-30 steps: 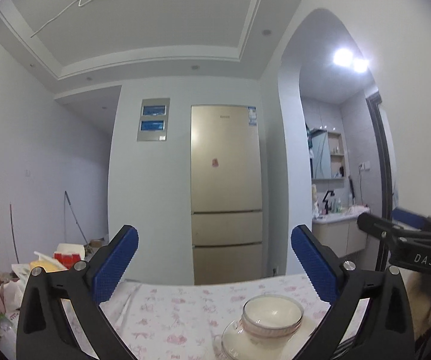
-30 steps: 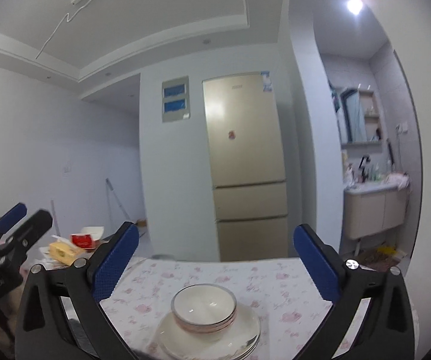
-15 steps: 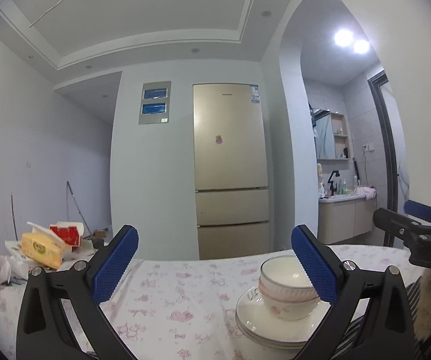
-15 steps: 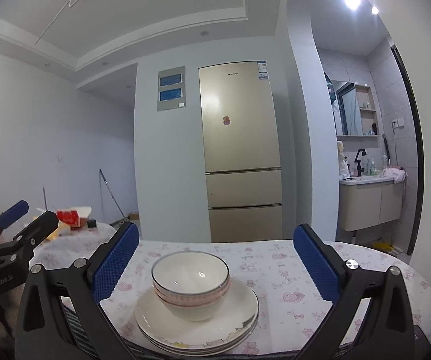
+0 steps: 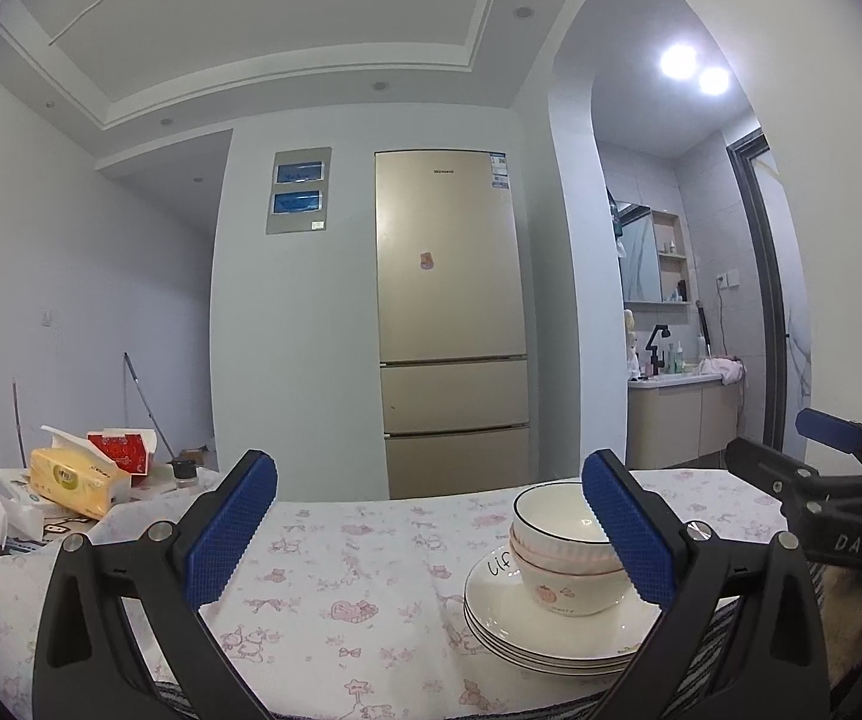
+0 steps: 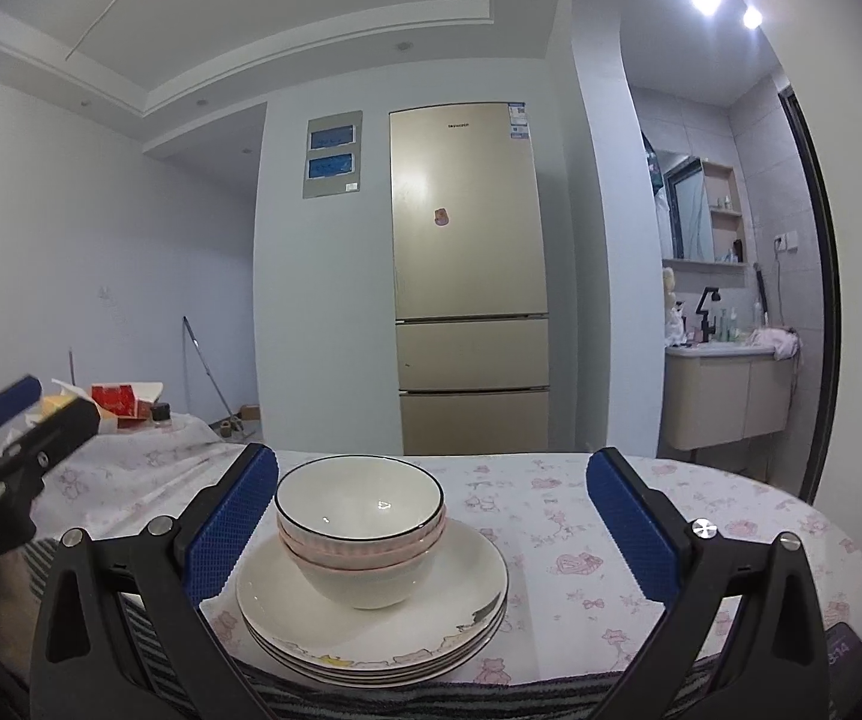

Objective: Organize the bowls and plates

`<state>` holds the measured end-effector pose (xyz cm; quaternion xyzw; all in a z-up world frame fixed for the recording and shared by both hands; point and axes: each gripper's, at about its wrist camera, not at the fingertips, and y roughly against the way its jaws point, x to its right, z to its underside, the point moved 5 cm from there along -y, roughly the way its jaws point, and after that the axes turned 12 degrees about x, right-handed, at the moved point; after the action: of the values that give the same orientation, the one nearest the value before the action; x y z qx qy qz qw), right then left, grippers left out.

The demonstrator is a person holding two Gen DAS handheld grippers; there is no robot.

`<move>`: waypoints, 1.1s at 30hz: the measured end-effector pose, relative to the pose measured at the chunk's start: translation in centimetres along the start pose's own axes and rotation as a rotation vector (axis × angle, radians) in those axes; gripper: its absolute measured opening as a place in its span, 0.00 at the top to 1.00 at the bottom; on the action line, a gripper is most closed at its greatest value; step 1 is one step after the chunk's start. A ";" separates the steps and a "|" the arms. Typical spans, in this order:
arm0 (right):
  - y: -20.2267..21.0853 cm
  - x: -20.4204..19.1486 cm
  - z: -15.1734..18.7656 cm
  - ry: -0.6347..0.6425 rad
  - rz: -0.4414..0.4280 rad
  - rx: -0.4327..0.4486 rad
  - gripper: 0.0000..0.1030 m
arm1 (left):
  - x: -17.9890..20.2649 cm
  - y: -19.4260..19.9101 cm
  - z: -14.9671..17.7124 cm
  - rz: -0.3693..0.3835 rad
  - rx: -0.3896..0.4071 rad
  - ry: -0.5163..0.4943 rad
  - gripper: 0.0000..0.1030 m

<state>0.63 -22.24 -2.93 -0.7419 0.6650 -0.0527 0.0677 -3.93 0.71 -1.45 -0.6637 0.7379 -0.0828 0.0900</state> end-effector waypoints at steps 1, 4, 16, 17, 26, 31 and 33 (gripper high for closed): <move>0.0 -0.1 -0.1 0.005 -0.003 0.005 0.00 | -0.1 0.0 0.1 -0.004 -0.002 0.005 0.00; 0.2 -0.1 0.0 0.009 -0.004 0.005 0.00 | -0.7 -0.5 0.2 -0.026 -0.019 0.023 0.00; -0.2 0.5 0.6 -0.031 -0.008 -0.034 0.00 | -0.9 -0.4 0.5 -0.003 -0.021 0.051 0.00; -0.2 0.4 0.6 -0.025 -0.007 -0.033 0.00 | -1.0 -0.4 0.5 -0.006 -0.019 0.047 0.00; 0.0 0.3 0.6 -0.020 0.002 -0.022 0.00 | -0.6 -0.1 0.4 0.003 -0.007 0.036 0.00; 0.3 0.1 0.6 -0.006 0.009 -0.016 0.00 | -0.3 -0.3 0.5 0.008 -0.017 0.022 0.00; 0.3 0.0 0.6 -0.007 0.009 -0.015 0.00 | -0.3 -0.4 0.5 0.009 -0.020 0.024 0.00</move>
<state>0.40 -22.29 -3.55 -0.7396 0.6684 -0.0448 0.0650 -3.40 1.01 -1.87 -0.6603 0.7427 -0.0830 0.0747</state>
